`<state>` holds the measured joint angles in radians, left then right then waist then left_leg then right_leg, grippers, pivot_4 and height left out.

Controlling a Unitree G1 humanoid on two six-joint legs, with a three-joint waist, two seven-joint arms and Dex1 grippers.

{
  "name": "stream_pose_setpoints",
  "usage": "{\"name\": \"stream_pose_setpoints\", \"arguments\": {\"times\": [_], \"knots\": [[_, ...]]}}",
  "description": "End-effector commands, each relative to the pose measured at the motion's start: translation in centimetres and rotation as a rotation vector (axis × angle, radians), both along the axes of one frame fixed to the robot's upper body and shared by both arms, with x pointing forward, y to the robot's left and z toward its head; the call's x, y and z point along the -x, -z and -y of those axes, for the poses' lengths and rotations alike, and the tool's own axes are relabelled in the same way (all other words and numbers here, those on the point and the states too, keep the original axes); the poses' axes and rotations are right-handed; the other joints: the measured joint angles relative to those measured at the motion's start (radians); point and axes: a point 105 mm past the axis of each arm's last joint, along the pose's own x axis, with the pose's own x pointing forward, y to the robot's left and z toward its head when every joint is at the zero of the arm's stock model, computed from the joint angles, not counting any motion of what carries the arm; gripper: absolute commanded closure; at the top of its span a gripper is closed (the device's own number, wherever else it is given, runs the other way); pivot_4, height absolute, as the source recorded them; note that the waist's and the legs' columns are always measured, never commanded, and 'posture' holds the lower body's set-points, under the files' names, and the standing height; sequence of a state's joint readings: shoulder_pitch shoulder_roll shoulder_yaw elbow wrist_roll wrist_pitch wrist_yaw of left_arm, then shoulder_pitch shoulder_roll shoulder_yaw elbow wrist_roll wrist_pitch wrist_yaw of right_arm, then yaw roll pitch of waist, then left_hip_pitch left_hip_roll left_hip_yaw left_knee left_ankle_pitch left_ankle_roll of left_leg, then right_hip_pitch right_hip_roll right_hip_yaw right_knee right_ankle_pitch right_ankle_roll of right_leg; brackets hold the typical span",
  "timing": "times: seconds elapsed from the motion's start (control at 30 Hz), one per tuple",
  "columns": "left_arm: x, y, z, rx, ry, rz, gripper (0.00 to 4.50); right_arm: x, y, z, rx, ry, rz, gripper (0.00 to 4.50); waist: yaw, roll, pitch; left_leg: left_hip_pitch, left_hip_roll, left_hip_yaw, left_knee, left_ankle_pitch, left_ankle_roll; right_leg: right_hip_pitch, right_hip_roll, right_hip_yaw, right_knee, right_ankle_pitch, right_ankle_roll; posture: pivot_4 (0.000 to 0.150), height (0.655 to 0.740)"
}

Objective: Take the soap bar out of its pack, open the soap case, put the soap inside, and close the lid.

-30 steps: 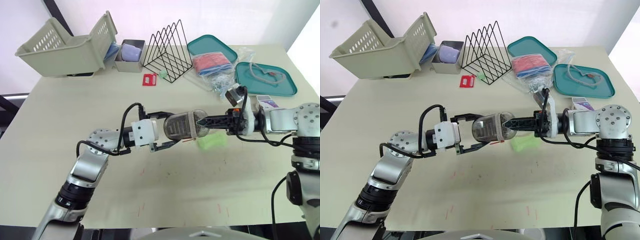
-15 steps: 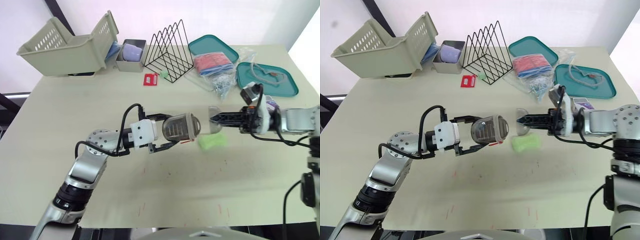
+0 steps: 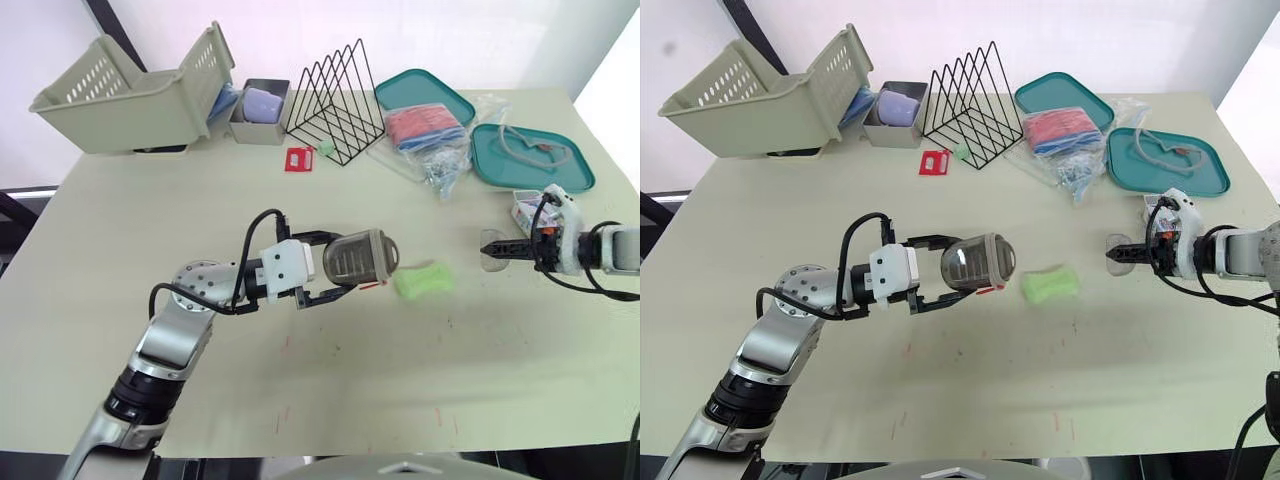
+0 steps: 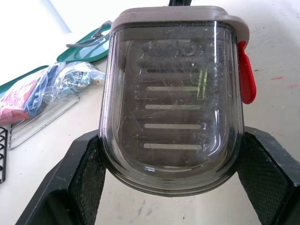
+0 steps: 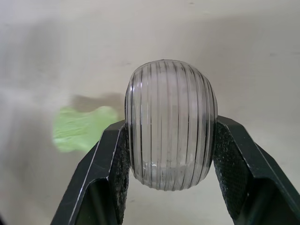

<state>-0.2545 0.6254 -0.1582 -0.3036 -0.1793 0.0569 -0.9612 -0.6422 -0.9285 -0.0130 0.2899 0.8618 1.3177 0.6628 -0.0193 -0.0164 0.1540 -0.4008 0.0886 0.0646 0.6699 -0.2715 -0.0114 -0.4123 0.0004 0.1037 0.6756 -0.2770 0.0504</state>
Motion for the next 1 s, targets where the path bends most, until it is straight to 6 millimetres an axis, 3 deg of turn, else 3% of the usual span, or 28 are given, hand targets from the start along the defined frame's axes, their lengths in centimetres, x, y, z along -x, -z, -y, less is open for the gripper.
{"name": "stream_pose_setpoints", "arguments": {"times": [0.03,0.27,0.33,0.37,0.43,0.47,0.67,0.8,0.93,1.0], "knots": [[0.2,-1.0,0.3,0.017,0.015,0.036,1.03,-1.3,-0.7,0.3,0.029,0.041,0.066,2.58,0.002,0.000,0.000,0.000,0.000,0.000,0.000,0.000,0.000,0.000,0.000,0.000,0.000,0.000,0.000,0.150,0.7400],[0.4,-0.9,0.3,0.018,0.010,0.034,1.03,-1.4,-0.2,-0.7,0.025,0.010,0.055,2.58,0.000,0.000,0.000,0.000,0.000,0.000,0.000,0.000,0.000,0.000,0.000,0.000,0.001,0.000,0.000,0.150,0.7400],[0.4,-0.9,0.3,0.017,0.010,0.034,1.03,-1.4,-0.3,-0.9,0.023,0.000,0.056,1.54,-0.001,0.000,0.000,0.001,0.000,0.000,0.000,0.000,0.000,0.000,0.000,0.000,0.001,0.000,0.000,0.150,0.7400],[0.4,-0.9,0.3,0.017,0.010,0.033,1.03,-1.4,-0.4,-1.0,0.022,-0.002,0.056,1.33,-0.001,0.000,0.000,0.001,0.000,0.000,0.000,0.000,0.000,0.000,0.000,0.000,0.001,0.000,0.000,0.150,0.7400],[0.4,-0.8,0.3,0.015,0.009,0.033,1.03,-1.4,-0.4,-1.0,0.020,-0.002,0.057,0.34,-0.001,0.000,0.000,0.001,0.000,0.000,0.000,0.000,0.000,0.000,0.000,0.000,0.001,0.000,0.000,0.150,0.7400],[0.3,-0.8,0.3,0.013,0.009,0.033,1.03,-1.4,-0.5,-0.9,0.018,0.001,0.059,0.13,-0.001,0.000,0.000,0.001,0.000,0.000,0.000,0.000,0.000,0.000,0.000,0.000,0.001,0.000,0.000,0.150,0.7400],[0.2,-0.6,0.1,0.005,0.005,0.033,1.03,-1.5,-1.4,-0.8,0.010,-0.025,0.123,0.13,0.003,0.000,0.000,0.001,0.000,0.000,0.000,0.000,0.000,0.000,0.000,0.000,0.001,0.000,0.000,0.150,0.7400],[0.0,-0.5,-0.1,-0.005,0.000,0.032,1.03,-1.1,-4.0,-1.6,0.017,-0.177,0.337,0.13,0.004,0.000,0.000,0.000,0.000,0.000,0.000,0.000,0.000,0.000,0.000,0.000,0.000,0.000,0.000,0.150,0.7400],[-0.2,-0.4,-0.2,-0.013,-0.005,0.023,1.03,0.6,-5.1,-1.7,0.018,-0.382,0.579,0.13,0.008,0.000,0.000,0.000,0.000,-0.001,0.000,0.000,0.000,0.000,0.000,-0.001,-0.001,0.000,0.000,0.150,0.7400],[-0.4,-0.4,-0.4,-0.011,-0.008,-0.005,1.03,2.4,-5.5,-2.1,-0.063,-0.498,0.758,0.13,0.009,0.000,0.000,0.000,0.000,0.000,0.000,0.000,0.000,0.000,0.000,-0.001,-0.001,0.000,0.000,0.150,0.7400]]}}
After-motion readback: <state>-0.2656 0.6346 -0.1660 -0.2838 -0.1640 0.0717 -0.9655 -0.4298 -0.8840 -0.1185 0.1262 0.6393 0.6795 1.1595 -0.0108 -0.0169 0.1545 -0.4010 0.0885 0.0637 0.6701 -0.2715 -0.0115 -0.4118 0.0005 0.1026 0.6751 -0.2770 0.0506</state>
